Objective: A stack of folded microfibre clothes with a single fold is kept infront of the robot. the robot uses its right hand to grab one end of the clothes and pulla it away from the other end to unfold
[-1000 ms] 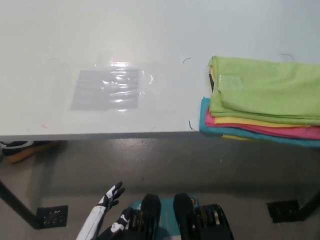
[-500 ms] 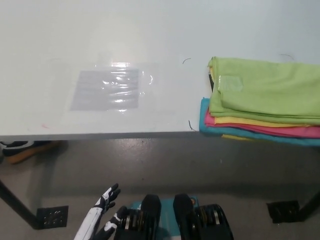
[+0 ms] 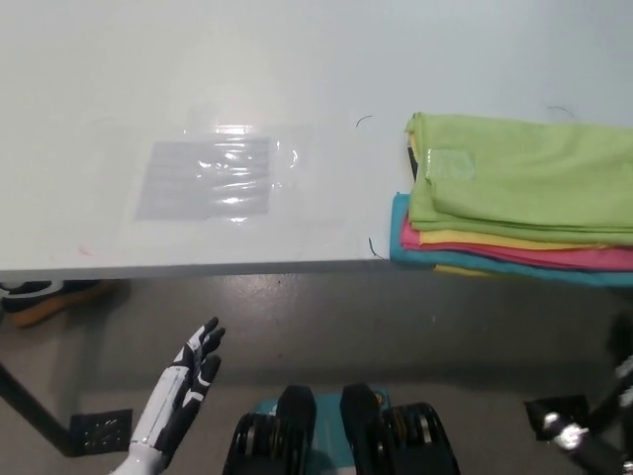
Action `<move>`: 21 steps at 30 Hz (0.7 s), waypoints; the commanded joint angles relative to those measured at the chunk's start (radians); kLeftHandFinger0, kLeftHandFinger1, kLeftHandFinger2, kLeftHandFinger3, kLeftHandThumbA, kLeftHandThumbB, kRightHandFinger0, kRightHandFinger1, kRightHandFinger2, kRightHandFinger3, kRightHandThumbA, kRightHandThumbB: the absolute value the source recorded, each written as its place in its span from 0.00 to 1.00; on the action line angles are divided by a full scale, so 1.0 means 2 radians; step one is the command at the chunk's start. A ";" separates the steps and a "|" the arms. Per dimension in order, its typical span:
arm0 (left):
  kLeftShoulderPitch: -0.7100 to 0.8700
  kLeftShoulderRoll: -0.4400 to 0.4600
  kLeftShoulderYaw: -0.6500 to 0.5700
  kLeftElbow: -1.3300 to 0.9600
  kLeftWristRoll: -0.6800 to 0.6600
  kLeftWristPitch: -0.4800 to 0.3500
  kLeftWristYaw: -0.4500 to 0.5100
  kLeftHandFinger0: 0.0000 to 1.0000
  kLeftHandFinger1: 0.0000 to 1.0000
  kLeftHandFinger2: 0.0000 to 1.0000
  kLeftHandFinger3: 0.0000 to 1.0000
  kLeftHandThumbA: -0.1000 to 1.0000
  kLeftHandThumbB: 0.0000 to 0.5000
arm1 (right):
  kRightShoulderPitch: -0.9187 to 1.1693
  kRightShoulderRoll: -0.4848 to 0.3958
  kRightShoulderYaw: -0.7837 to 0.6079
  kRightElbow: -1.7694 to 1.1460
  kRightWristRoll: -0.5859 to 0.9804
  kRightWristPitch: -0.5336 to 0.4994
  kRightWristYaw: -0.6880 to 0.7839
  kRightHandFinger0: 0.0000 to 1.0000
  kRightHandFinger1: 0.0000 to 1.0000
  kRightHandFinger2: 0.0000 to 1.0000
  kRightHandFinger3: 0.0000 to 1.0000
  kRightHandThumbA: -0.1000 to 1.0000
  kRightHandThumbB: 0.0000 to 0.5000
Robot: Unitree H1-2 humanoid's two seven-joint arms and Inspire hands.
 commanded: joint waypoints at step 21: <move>-0.012 -0.025 0.022 0.037 -0.027 -0.029 0.008 1.00 1.00 1.00 1.00 0.93 0.37 | -0.117 0.014 0.043 0.132 0.034 0.049 0.071 1.00 1.00 1.00 1.00 1.00 0.57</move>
